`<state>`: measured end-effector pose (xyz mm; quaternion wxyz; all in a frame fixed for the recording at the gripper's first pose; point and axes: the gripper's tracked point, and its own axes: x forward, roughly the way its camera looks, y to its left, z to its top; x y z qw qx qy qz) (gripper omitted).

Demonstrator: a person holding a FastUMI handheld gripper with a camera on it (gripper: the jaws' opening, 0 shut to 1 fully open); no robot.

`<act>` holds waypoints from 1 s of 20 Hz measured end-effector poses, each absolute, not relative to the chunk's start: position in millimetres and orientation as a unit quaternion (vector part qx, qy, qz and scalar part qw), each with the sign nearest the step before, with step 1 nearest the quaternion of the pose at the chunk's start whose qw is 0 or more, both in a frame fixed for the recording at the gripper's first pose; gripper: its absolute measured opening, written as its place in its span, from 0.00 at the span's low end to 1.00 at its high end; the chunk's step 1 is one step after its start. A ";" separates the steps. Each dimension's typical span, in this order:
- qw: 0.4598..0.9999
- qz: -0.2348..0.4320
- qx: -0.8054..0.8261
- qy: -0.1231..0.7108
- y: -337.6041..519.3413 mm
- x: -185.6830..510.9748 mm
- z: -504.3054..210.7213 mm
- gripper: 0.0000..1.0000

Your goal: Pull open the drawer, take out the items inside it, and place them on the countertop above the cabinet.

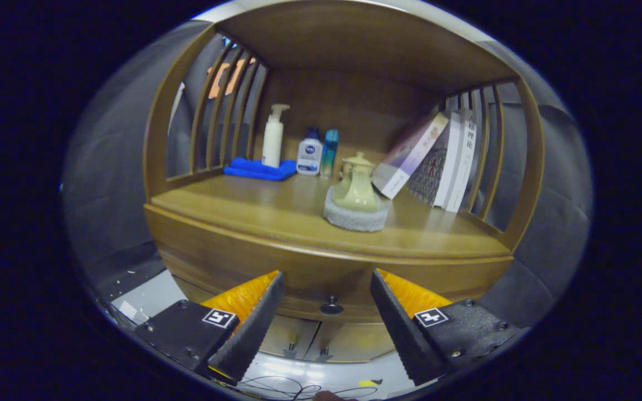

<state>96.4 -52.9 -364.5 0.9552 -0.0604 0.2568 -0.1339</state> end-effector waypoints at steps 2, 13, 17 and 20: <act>0.964 -0.117 -0.049 0.234 -45.1 87.9 -327.3 1.00; 0.992 -0.064 -0.019 0.105 -25.9 36.3 -138.0 1.00; 0.994 -0.067 -0.021 0.079 -28.6 16.9 -88.6 1.00; 0.995 -0.074 -0.015 0.069 -36.9 -3.4 -63.8 1.00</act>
